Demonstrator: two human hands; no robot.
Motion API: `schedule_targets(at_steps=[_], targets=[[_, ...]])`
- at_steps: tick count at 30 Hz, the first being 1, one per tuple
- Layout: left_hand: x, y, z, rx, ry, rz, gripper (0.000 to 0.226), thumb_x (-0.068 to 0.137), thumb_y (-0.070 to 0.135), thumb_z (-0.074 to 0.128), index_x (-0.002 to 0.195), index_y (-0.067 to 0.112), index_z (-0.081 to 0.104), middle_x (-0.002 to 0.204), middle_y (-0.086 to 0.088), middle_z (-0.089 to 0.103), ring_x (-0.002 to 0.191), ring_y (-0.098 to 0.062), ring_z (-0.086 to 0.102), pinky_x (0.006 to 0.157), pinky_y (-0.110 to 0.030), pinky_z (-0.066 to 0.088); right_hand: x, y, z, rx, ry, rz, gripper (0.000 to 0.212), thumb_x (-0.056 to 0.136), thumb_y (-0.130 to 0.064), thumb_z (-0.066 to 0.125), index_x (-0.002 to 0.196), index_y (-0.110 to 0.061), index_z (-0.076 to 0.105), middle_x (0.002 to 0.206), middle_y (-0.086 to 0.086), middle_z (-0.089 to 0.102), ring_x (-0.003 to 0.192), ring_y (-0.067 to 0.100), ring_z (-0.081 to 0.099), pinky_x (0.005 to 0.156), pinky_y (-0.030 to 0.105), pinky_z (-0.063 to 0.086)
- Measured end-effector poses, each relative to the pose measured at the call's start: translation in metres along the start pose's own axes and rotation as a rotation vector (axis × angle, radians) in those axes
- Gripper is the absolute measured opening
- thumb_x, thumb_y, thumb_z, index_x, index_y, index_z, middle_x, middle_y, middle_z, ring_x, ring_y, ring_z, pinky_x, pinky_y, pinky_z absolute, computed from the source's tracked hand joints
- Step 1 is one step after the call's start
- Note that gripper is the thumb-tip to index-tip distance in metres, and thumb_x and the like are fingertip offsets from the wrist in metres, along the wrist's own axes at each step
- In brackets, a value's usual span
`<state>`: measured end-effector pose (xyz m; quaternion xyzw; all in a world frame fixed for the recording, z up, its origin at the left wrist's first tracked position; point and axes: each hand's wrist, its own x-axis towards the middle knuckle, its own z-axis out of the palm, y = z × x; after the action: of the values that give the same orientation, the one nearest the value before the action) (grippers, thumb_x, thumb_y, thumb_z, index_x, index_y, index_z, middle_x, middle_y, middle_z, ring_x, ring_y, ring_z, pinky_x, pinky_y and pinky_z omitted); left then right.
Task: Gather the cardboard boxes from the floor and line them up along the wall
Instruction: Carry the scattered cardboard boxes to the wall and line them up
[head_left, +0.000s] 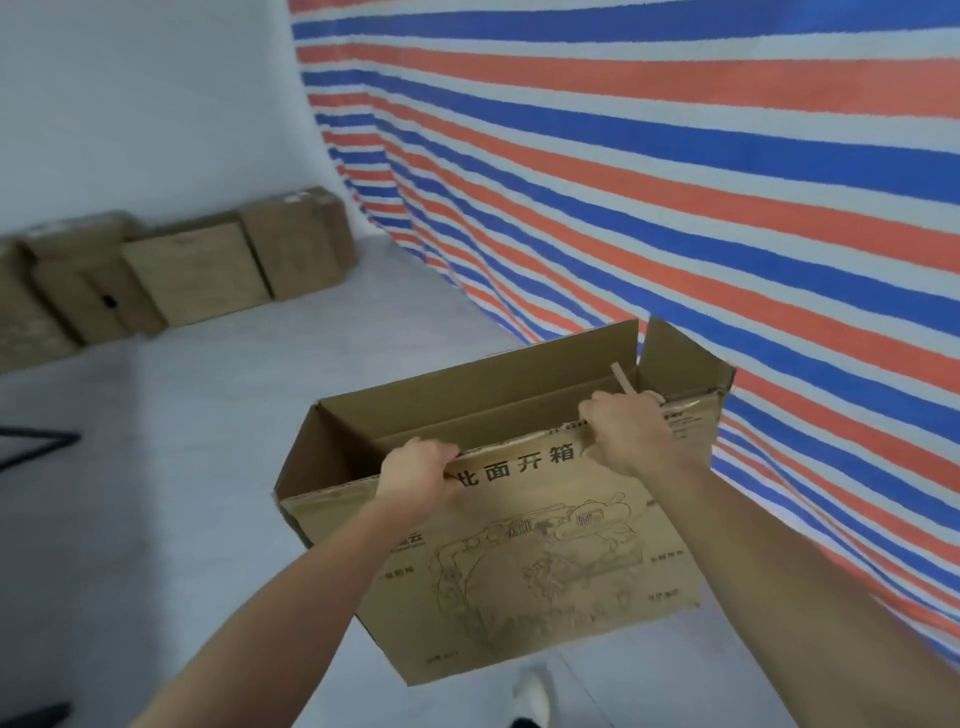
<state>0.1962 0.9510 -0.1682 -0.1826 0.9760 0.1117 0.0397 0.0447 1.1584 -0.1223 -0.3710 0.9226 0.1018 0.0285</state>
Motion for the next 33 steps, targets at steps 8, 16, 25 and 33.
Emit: schedule_targets(at_steps=[8,16,25,33], targets=[[0.131,-0.156,-0.051,0.042,0.068,-0.287,0.005,0.091,0.030,0.065,0.089,0.027,0.061,0.084,0.008,0.052,0.085,-0.016,0.050,0.082,-0.036,0.052,0.247,-0.093,-0.028,0.109,-0.041,-0.246,0.029,0.085,-0.041,0.073,0.109,-0.029,0.065,0.103,-0.004,0.057,0.098,0.023,0.062,0.082,0.041,0.040],[0.199,-0.348,-0.109,0.145,0.205,-0.518,0.007,0.090,0.029,0.059,0.095,0.026,0.063,0.096,0.005,0.063,0.099,-0.021,0.050,0.076,-0.036,0.037,0.445,-0.248,-0.098,-0.027,0.005,-0.524,0.036,0.095,-0.046,0.061,0.127,-0.029,0.062,0.116,0.003,0.054,0.104,0.030,0.061,0.086,0.056,0.048],[0.304,-0.583,-0.138,0.131,0.282,-0.675,0.009,0.091,0.023,0.056,0.091,0.024,0.065,0.084,0.008,0.055,0.084,-0.017,0.036,0.071,-0.034,0.030,0.656,-0.435,-0.138,-0.090,0.038,-0.641,0.036,0.096,-0.046,0.061,0.125,-0.024,0.065,0.114,0.004,0.059,0.102,0.029,0.062,0.080,0.049,0.048],[0.437,-0.749,-0.212,0.185,0.216,-0.621,0.009,0.091,0.028,0.056,0.094,0.024,0.063,0.094,0.005,0.060,0.096,-0.021,0.045,0.074,-0.034,0.031,0.829,-0.528,-0.187,-0.055,0.008,-0.627,0.035,0.098,-0.048,0.057,0.119,-0.021,0.065,0.112,0.002,0.059,0.099,0.026,0.062,0.067,0.038,0.038]])
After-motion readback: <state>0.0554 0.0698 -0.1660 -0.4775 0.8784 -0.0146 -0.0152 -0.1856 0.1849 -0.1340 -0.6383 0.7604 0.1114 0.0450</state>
